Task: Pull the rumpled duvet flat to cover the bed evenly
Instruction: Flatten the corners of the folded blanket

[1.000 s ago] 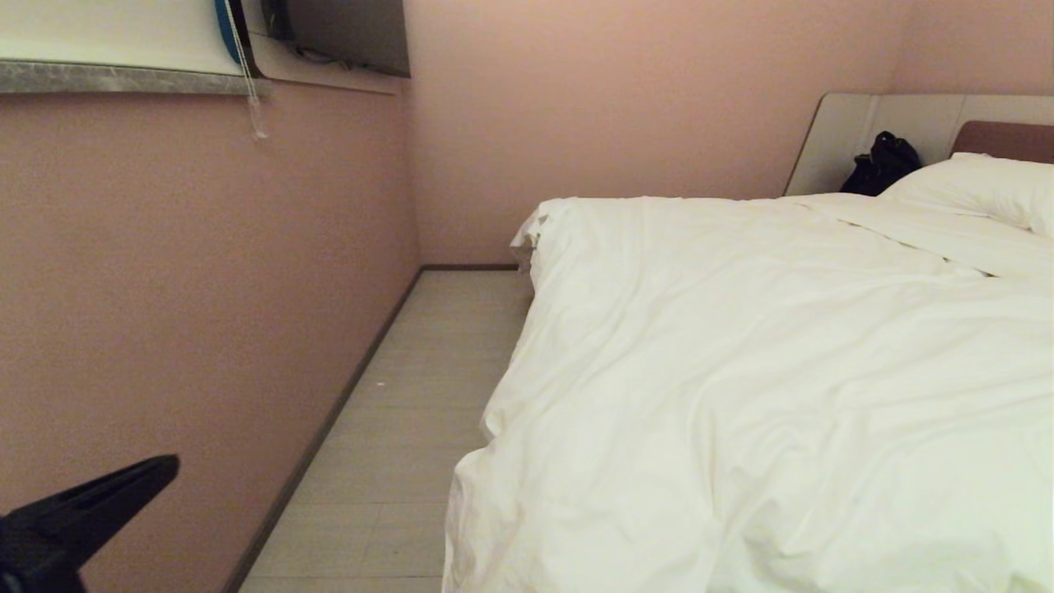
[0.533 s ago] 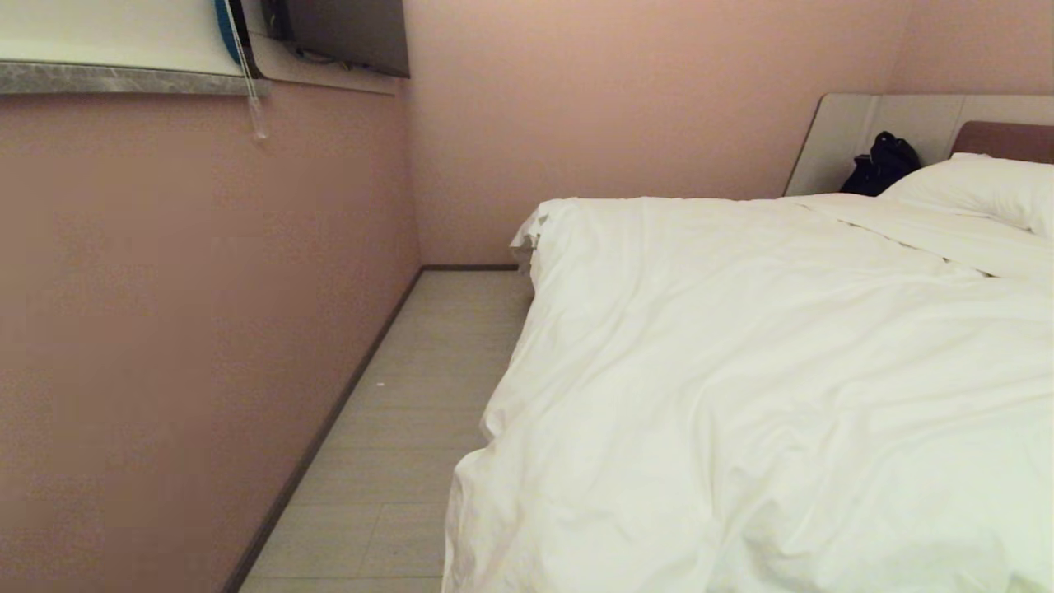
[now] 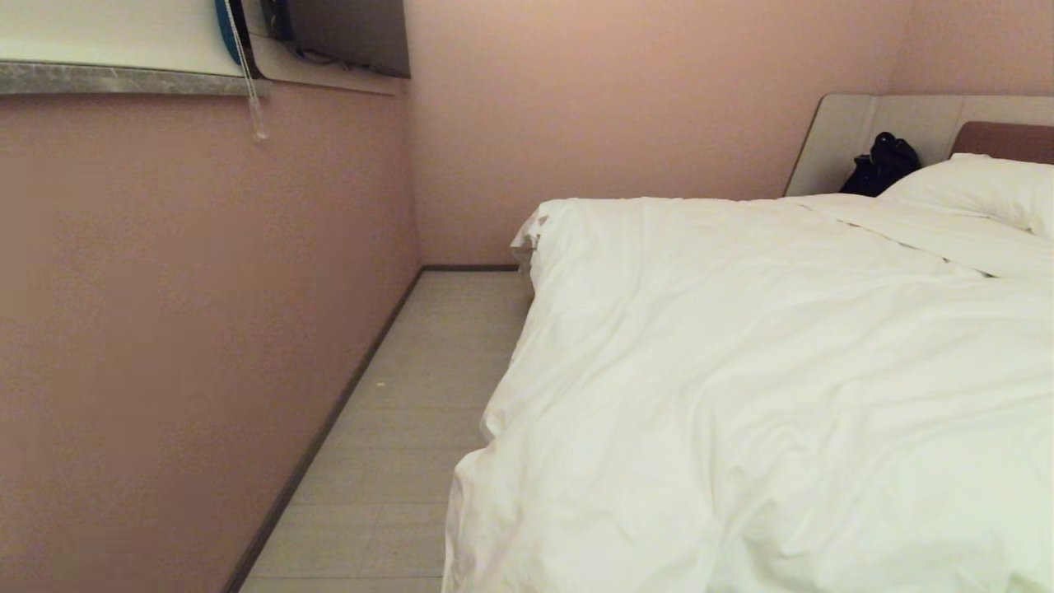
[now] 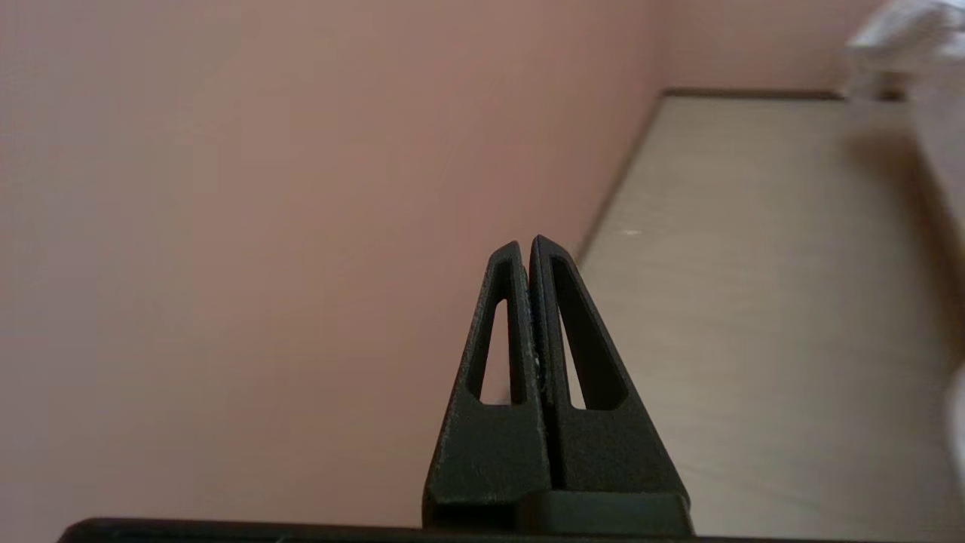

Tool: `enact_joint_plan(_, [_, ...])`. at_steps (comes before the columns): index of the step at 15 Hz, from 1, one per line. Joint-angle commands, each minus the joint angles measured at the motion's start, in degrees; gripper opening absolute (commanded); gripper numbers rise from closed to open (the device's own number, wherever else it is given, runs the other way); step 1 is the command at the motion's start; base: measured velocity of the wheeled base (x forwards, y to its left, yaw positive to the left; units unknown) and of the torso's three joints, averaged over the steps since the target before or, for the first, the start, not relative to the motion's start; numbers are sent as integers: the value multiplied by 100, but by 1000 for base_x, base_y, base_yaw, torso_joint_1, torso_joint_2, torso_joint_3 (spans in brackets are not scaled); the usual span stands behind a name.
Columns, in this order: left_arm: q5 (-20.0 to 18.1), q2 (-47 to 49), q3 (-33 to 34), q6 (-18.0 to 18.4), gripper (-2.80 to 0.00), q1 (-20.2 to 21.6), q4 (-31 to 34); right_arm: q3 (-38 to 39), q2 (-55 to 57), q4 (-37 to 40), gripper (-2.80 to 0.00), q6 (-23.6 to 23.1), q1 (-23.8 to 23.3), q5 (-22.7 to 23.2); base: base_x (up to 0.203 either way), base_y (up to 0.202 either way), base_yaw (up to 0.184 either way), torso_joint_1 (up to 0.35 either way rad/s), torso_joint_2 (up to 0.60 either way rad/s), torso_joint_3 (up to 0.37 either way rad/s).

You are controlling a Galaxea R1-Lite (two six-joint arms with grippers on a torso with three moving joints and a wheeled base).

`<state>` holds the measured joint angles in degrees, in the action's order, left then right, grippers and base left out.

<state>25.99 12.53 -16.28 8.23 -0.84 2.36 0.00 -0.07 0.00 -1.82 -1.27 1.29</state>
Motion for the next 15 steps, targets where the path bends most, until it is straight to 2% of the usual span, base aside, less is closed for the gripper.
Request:
enact_joint_plan(1, [-63,-415,264,-6,-280,81,7,0,7,0,-280,-3,4,3,0,0,0,0,0,0])
enact_joint_plan(2, [-375,-652,432,-7,-280,78,9,0,7,0,-280,-3,-5,3,0,0,0,0,0,0])
enact_joint_plan(3, [-918,-901,549,-5,-280,77,33,0,7,0,-280,-3,-5,3,0,0,0,0,0,0])
enact_joint_plan(4, [-1654,-1097,692,-16,-280,76,34,0,7,0,-280,-3,-1,3,0,0,0,0,0,0])
enact_joint_plan(5, [-2137,-1215,853,-103,-280,76,29,0,7,0,-280,-12,-5,3,0,0,0,0,0,0])
enact_joint_plan(7, [-2801,-1243,951,-214,-280,75,36,0,7,0,-280,-12,2,3,0,0,0,0,0,0])
enact_joint_plan(15, [-2994,-1244,1356,-270,-280,75,62,0,14,0,-280,-12,3,3,0,0,0,0,0,0])
